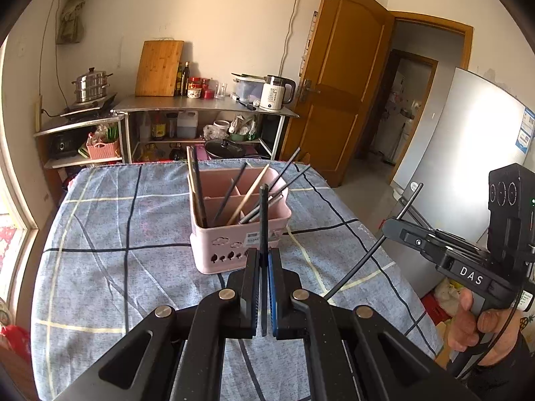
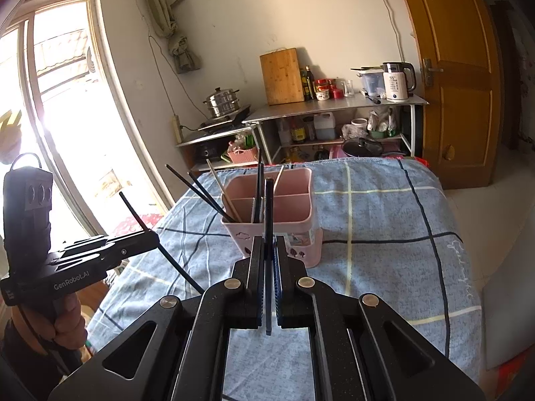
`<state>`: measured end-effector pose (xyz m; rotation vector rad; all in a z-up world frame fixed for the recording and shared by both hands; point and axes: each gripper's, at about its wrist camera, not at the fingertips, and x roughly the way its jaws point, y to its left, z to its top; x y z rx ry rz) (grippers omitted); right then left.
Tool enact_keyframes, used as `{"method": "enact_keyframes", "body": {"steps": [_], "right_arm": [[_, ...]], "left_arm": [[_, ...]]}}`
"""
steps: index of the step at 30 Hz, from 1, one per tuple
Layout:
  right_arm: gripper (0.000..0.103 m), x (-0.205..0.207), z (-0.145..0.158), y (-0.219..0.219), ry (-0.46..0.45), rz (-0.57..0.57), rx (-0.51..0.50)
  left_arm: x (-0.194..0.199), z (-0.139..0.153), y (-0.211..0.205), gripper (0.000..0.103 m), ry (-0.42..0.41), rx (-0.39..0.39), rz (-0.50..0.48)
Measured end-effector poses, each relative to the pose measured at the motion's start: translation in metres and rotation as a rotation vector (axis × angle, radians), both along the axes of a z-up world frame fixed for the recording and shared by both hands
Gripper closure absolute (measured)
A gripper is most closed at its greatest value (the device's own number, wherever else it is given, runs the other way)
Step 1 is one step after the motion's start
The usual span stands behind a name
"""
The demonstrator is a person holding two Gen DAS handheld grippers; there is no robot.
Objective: Organize utensils
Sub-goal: 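Lift both black chopsticks and carry them over the pink basket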
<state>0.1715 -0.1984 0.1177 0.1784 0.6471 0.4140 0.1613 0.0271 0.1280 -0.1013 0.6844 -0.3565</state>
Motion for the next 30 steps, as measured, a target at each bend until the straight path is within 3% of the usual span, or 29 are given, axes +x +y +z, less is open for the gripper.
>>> {"method": "enact_keyframes", "body": {"steps": [8, 17, 30], "right_arm": [[0.098, 0.011, 0.023, 0.018, -0.053, 0.036, -0.001], [0.098, 0.039, 0.058, 0.039, -0.128, 0.061, 0.012], [0.098, 0.078, 0.085, 0.047, -0.179, 0.034, 0.021]], "left_arm": [[0.01, 0.038, 0.028, 0.099, -0.063, 0.03, 0.057], [0.054, 0.081, 0.06, 0.099, -0.12, 0.038, 0.12], [0.099, 0.119, 0.049, 0.099, -0.188, 0.033, 0.088]]}}
